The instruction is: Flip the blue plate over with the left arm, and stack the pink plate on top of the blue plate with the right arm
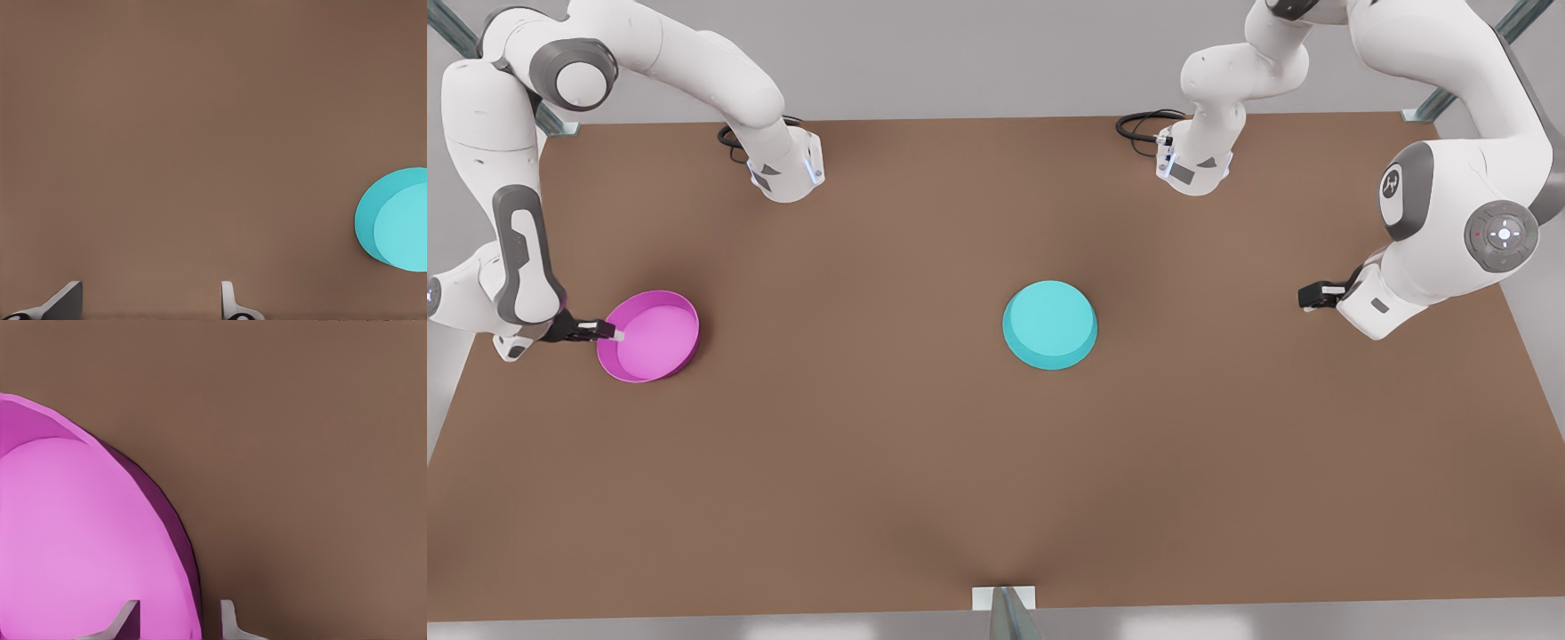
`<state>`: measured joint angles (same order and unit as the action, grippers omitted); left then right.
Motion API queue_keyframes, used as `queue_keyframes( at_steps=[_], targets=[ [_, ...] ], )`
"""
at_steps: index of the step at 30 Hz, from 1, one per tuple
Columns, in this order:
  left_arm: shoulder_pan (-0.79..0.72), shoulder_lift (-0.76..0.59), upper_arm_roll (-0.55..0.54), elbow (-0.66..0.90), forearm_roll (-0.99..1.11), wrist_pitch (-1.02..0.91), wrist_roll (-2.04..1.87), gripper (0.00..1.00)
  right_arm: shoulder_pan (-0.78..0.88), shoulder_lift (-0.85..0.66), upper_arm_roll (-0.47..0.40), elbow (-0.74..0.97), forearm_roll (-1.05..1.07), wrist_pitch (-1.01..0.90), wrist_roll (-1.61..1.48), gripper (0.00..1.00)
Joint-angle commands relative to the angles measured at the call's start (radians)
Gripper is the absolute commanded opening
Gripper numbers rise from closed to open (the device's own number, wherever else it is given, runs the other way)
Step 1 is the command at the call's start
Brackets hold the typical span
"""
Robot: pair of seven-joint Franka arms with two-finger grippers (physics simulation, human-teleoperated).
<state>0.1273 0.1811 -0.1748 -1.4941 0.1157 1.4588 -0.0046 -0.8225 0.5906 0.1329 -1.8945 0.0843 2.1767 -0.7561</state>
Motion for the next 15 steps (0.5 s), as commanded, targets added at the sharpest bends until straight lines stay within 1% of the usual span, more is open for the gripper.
queue_keyframes(
  at_steps=[1,2,4,6,8,15],
  targets=[
    [0.000,0.000,0.000,0.000,-0.001,0.000,0.000,1.00,0.000,0.001,-0.001,-0.002,0.000,0.000,0.000,0.48],
    [0.000,0.000,0.000,0.000,0.001,0.000,0.000,1.00,0.000,0.005,-0.001,0.000,0.000,0.000,-0.002,0.45],
    [0.000,0.000,0.000,0.000,-0.001,0.000,0.000,1.00,0.000,0.008,-0.001,0.000,0.000,0.000,-0.002,0.43],
    [0.000,0.000,0.000,0.000,-0.001,0.000,0.000,1.00,0.000,0.008,-0.001,0.002,-0.005,-0.002,-0.006,0.31],
    [0.000,0.000,0.000,0.000,0.001,0.000,0.000,1.00,0.002,0.008,-0.001,0.002,-0.008,-0.002,-0.009,0.21],
    [0.000,0.000,0.000,0.000,0.001,-0.006,0.000,1.00,0.002,0.008,-0.001,0.003,-0.009,-0.002,-0.006,0.21]
  ],
)
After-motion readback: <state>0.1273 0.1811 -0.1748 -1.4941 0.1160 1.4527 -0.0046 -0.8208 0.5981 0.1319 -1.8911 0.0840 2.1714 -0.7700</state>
